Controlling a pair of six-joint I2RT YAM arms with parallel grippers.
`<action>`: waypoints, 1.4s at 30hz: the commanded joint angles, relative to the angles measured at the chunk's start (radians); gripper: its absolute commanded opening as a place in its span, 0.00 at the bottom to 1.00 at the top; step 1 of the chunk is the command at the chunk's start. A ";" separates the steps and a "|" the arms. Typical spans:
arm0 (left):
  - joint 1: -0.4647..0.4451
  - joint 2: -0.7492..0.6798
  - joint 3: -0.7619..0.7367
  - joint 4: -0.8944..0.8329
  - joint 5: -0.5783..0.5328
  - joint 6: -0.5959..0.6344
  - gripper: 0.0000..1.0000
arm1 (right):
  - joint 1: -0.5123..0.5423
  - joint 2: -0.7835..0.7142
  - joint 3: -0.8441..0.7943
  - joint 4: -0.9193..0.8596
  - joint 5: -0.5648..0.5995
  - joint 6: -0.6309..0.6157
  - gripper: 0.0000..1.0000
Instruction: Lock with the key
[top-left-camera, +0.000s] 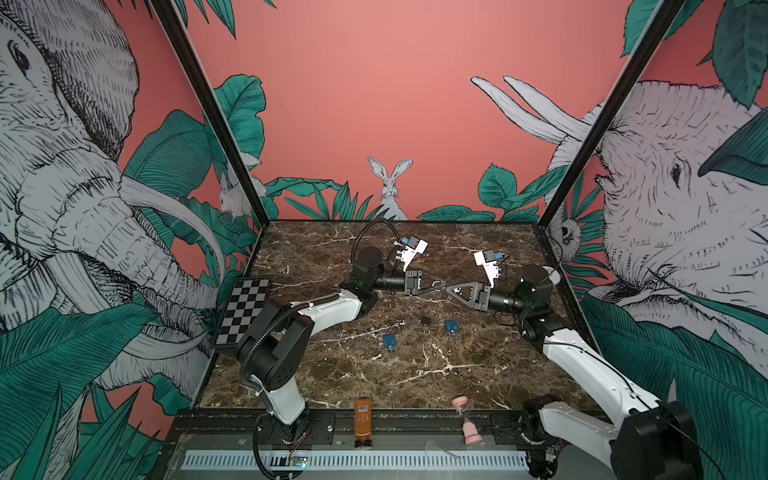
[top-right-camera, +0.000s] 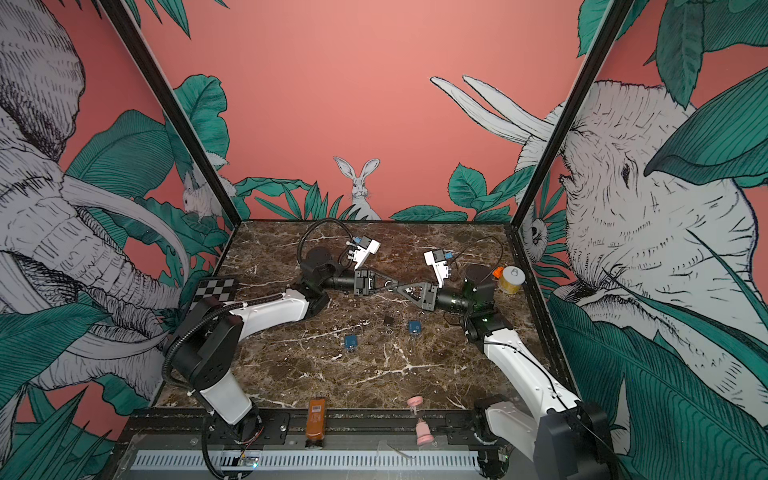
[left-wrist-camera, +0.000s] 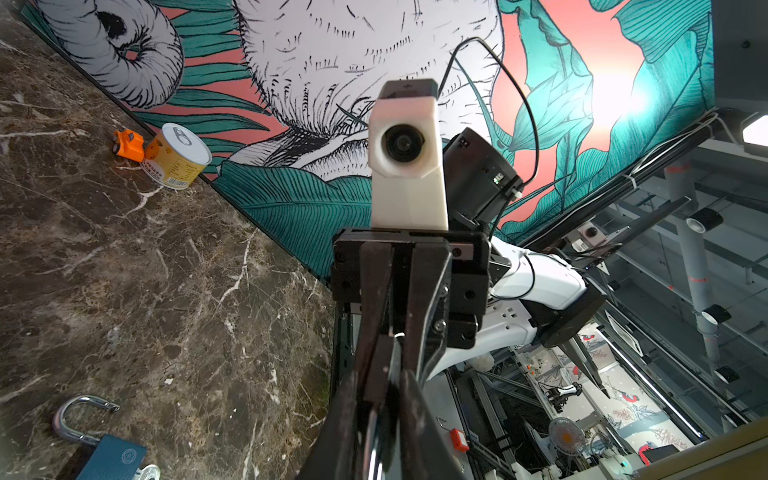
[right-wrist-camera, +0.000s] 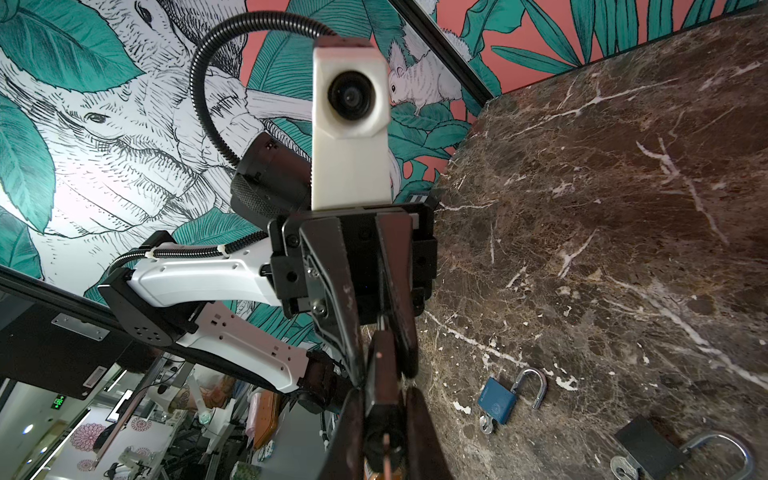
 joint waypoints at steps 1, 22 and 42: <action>-0.007 -0.058 -0.010 0.010 0.026 0.015 0.21 | -0.005 -0.020 0.022 0.014 0.006 -0.034 0.00; -0.007 -0.064 -0.028 0.042 0.060 -0.003 0.27 | -0.004 -0.016 0.036 -0.010 0.029 -0.056 0.00; -0.008 -0.054 -0.009 -0.004 0.038 0.024 0.22 | -0.004 0.000 0.018 0.021 0.003 -0.035 0.00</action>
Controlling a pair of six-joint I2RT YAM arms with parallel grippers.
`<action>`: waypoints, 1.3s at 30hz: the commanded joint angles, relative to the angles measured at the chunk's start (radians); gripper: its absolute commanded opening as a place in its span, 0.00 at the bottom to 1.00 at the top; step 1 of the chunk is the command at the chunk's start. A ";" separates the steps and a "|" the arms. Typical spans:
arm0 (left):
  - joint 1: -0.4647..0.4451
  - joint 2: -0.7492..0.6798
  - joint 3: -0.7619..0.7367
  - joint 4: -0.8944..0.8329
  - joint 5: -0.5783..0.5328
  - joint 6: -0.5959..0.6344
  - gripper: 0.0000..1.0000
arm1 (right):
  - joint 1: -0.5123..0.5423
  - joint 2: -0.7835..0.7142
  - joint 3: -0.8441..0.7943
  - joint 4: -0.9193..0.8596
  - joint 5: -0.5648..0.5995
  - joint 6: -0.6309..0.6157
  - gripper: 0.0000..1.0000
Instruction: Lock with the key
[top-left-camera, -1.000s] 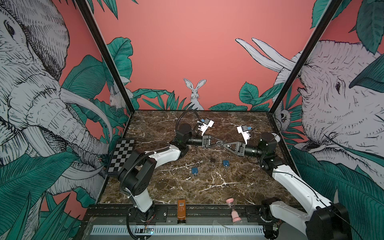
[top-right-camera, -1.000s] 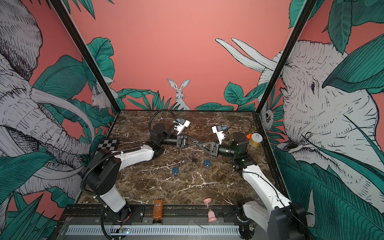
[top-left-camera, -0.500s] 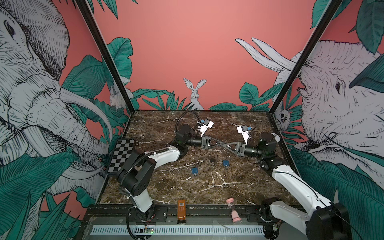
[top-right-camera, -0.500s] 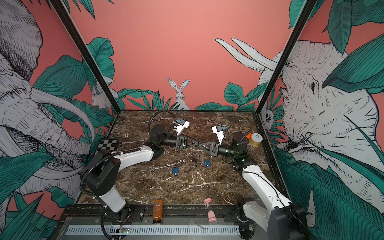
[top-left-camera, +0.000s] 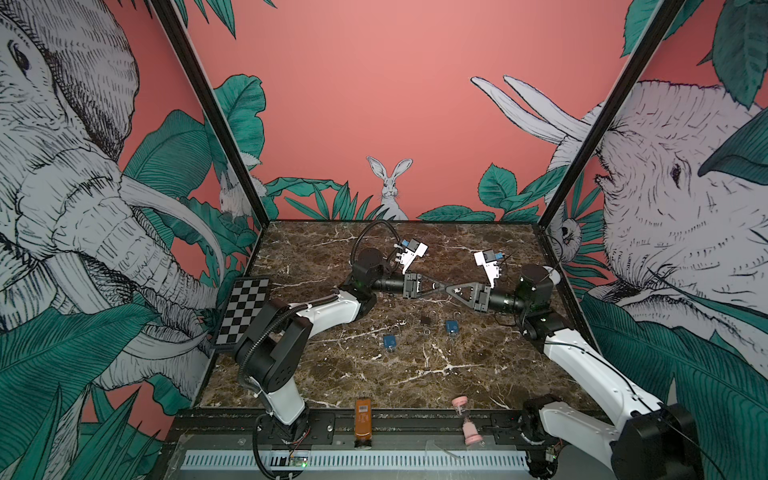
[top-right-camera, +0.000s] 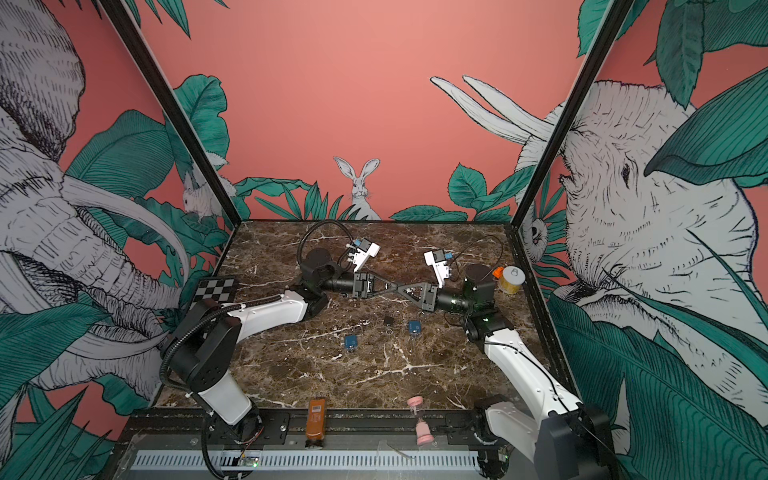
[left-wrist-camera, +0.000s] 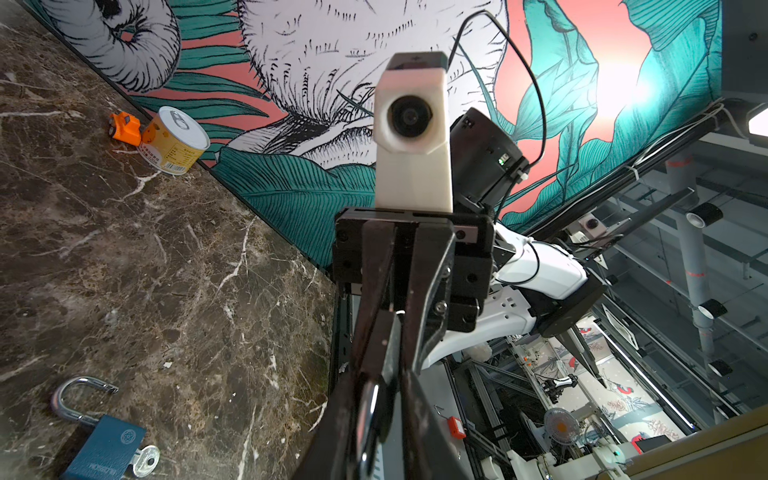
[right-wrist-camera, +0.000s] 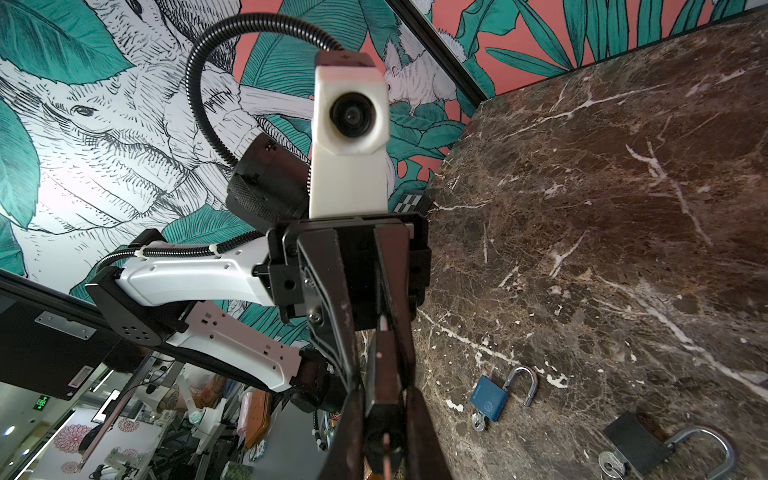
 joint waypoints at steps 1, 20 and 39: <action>-0.007 -0.040 0.013 0.028 0.023 0.004 0.21 | -0.004 0.002 0.006 0.059 -0.005 0.000 0.00; -0.028 -0.012 0.041 0.058 0.058 -0.027 0.10 | 0.002 0.021 0.027 0.023 0.022 -0.043 0.00; 0.003 -0.025 0.027 0.022 0.008 0.008 0.00 | -0.047 -0.066 -0.008 -0.026 0.020 -0.033 0.26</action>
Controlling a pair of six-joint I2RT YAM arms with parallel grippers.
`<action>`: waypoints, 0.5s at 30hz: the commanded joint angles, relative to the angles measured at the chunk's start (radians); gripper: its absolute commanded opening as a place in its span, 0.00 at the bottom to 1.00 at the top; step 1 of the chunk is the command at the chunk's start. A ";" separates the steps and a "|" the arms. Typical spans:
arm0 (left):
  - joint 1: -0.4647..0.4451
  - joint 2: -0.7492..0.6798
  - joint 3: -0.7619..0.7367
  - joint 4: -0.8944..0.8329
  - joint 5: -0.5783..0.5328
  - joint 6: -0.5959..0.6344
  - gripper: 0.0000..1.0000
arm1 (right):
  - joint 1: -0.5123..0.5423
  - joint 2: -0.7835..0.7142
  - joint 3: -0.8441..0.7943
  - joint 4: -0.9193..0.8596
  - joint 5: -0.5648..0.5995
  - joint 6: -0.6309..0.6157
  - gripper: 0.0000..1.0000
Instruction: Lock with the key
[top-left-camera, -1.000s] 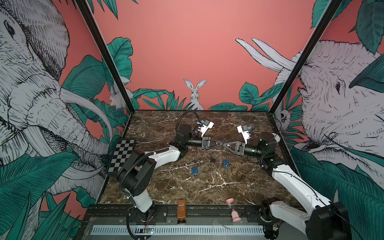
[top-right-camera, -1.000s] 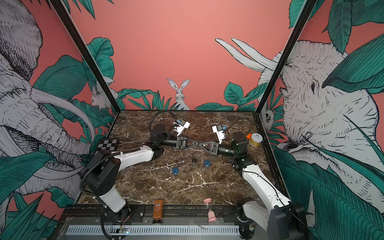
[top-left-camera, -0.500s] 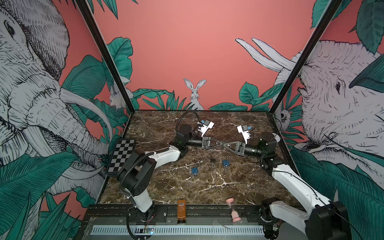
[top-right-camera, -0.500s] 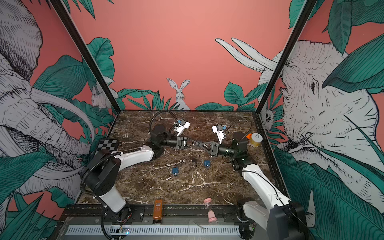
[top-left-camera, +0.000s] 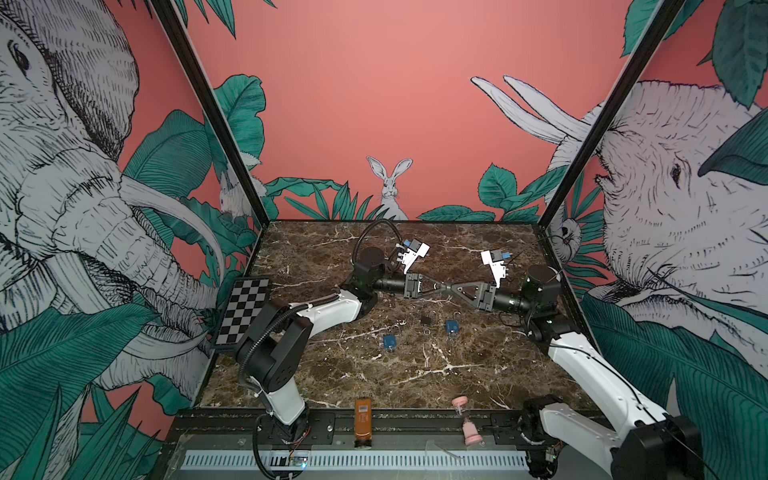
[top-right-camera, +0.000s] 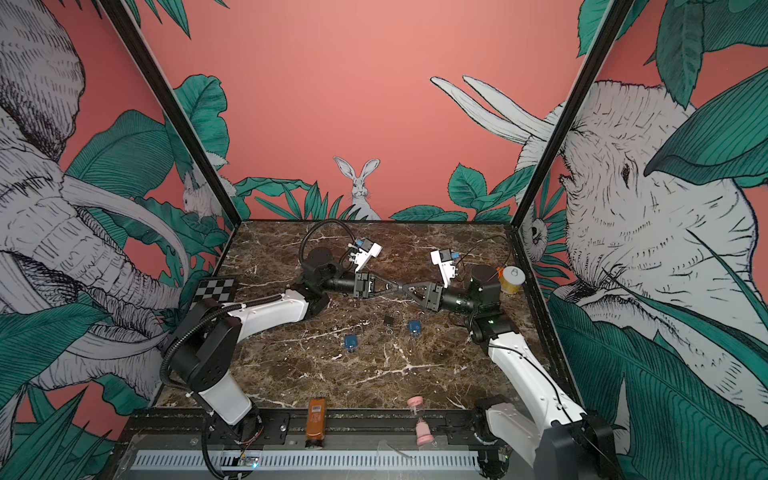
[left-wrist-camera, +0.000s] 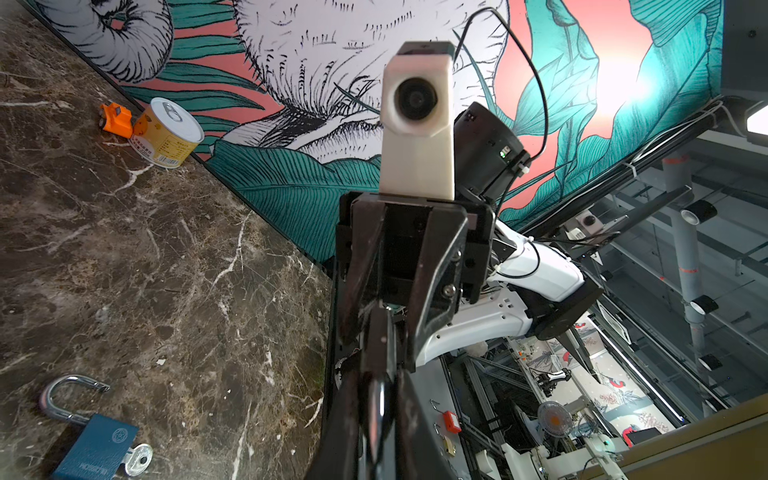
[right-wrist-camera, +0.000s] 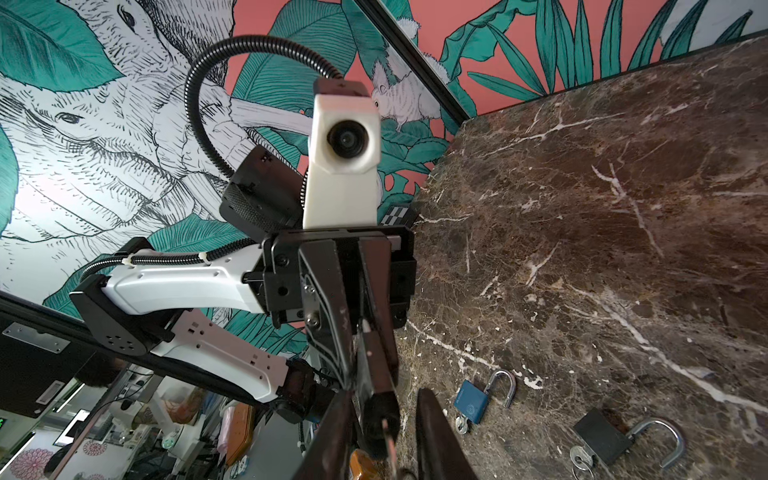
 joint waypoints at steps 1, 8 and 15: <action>0.007 -0.028 0.011 0.047 0.007 0.003 0.00 | -0.007 -0.017 -0.010 0.024 -0.002 0.002 0.25; 0.015 -0.027 0.005 0.061 -0.001 -0.004 0.00 | -0.009 -0.032 -0.019 0.029 -0.008 0.016 0.15; 0.038 -0.014 -0.020 0.181 -0.004 -0.080 0.00 | -0.018 -0.046 -0.034 0.013 -0.011 0.019 0.15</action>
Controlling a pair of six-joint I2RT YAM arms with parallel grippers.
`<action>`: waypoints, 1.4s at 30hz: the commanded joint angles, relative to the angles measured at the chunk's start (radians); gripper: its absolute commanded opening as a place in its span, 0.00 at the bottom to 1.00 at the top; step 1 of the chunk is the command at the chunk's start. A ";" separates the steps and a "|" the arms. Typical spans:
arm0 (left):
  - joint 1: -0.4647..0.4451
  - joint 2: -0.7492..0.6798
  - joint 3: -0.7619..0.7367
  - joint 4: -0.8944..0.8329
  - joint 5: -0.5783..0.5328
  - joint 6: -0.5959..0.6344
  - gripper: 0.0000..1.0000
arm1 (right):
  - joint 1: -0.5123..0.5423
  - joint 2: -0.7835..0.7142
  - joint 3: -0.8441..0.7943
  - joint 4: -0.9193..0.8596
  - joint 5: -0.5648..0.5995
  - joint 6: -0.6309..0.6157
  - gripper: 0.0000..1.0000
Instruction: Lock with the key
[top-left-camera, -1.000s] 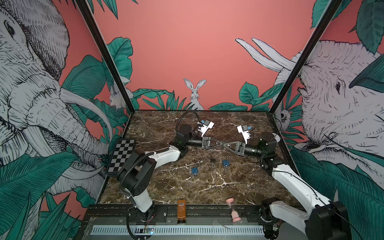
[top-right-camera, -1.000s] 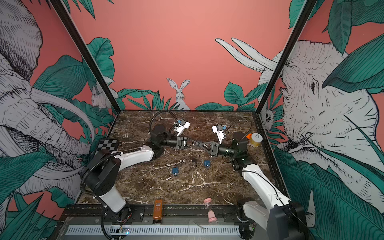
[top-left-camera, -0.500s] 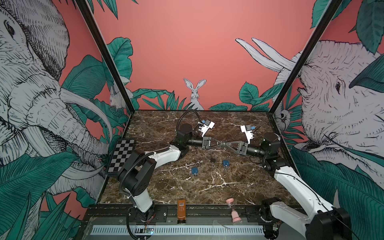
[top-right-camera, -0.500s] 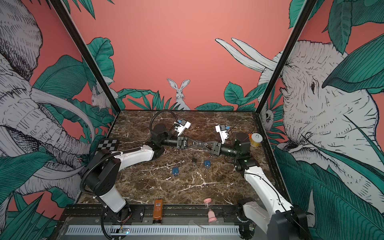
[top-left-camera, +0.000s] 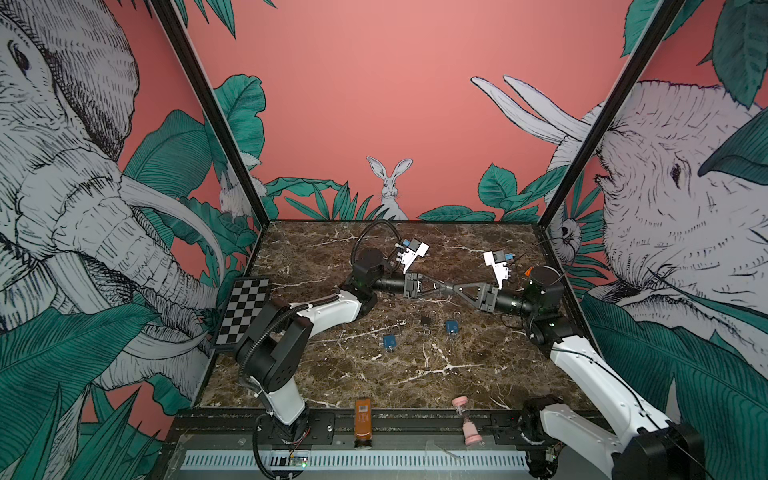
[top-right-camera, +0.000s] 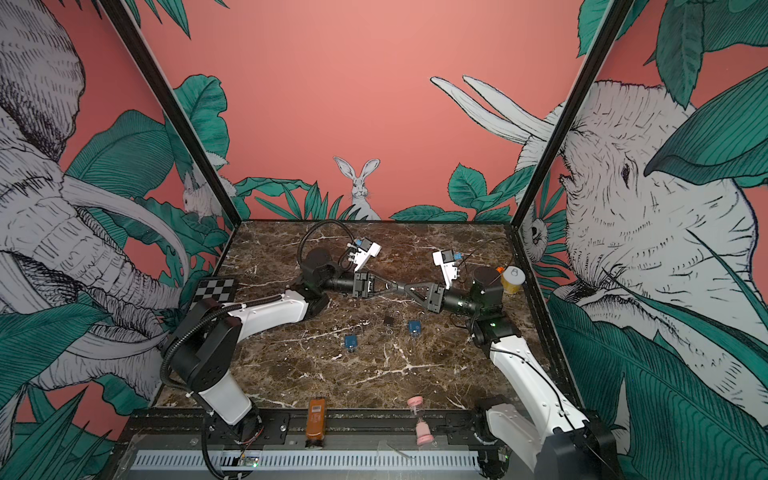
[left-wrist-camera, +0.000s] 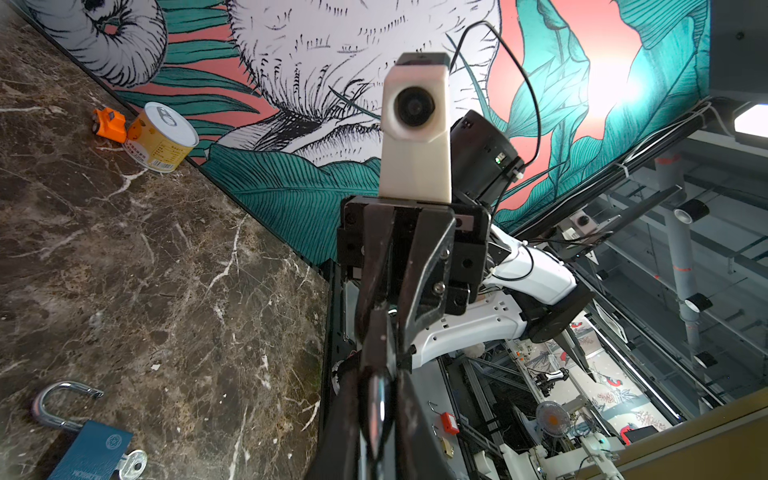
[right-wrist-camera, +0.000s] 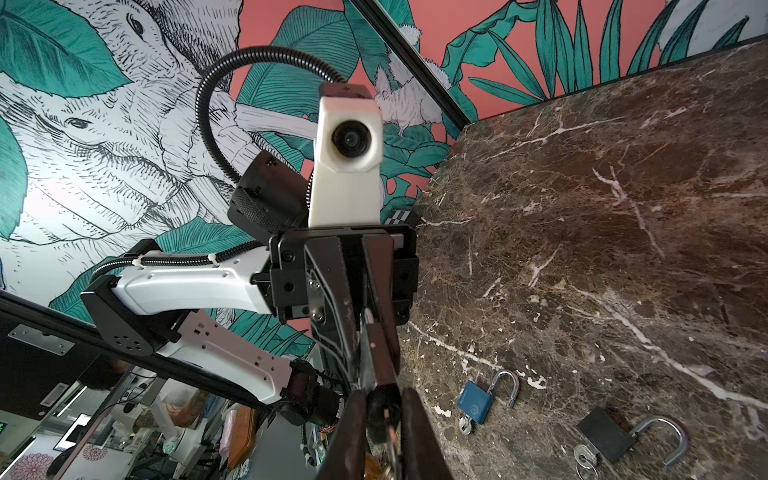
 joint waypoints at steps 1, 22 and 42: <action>0.027 -0.014 -0.011 0.124 -0.006 -0.044 0.00 | -0.011 -0.017 -0.021 0.013 -0.012 0.005 0.15; 0.047 -0.015 -0.016 0.058 0.002 0.018 0.00 | -0.046 -0.036 -0.055 0.079 -0.041 0.034 0.00; 0.100 -0.004 0.000 0.049 -0.016 0.017 0.00 | -0.135 -0.067 -0.035 -0.145 0.016 -0.037 0.00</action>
